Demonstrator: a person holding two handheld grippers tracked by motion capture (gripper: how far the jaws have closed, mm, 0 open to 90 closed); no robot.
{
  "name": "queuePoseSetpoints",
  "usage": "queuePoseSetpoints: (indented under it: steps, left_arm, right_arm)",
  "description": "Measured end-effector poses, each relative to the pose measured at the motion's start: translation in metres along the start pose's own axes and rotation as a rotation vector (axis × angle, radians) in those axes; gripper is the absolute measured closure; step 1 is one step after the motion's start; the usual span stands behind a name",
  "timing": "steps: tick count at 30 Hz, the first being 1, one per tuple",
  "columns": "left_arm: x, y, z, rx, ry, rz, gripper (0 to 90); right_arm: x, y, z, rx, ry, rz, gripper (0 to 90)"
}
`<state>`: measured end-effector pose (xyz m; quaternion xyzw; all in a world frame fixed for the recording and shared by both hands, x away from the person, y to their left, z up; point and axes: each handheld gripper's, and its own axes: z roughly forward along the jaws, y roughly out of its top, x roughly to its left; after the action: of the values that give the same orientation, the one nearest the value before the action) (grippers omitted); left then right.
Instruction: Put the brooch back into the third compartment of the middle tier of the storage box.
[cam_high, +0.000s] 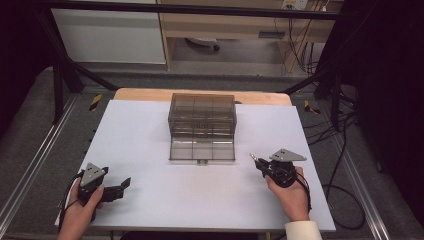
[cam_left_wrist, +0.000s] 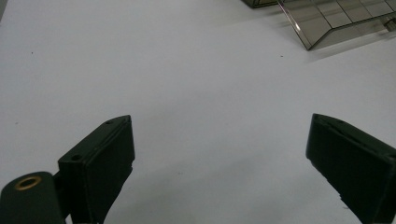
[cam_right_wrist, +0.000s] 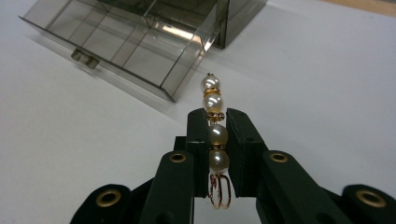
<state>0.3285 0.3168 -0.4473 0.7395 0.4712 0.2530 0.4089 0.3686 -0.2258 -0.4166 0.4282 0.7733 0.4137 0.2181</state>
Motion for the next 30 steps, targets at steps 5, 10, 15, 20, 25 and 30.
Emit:
queuePoseSetpoints:
  steps: [5, 10, 15, 20, 25, 30]
  left_arm:
    - [0.001, -0.001, -0.002, 0.001, 0.005, 0.002, 7.5]
    - [0.001, -0.001, -0.001, -0.003, 0.009, -0.003, 7.6]
    - [0.000, 0.001, 0.000, 0.000, 0.004, 0.002, 7.5]
    - [-0.001, 0.001, 0.000, 0.003, -0.001, 0.007, 7.6]
    - [0.001, -0.001, -0.001, 0.003, -0.004, -0.003, 7.6]
    - [0.003, -0.001, -0.002, -0.004, -0.006, -0.009, 7.6]
  right_arm:
    - [0.002, 0.004, 0.000, -0.018, -0.004, -0.009, 80.2]
    - [-0.001, 0.009, -0.001, -0.025, -0.010, -0.013, 80.2]
    - [-0.005, 0.011, -0.002, -0.038, -0.013, 0.001, 80.2]
    - [-0.005, 0.011, -0.001, -0.039, -0.006, 0.003, 80.2]
    - [-0.003, 0.013, 0.002, -0.029, -0.002, -0.007, 80.2]
    - [0.000, 0.019, 0.003, -0.033, -0.001, -0.021, 80.2]
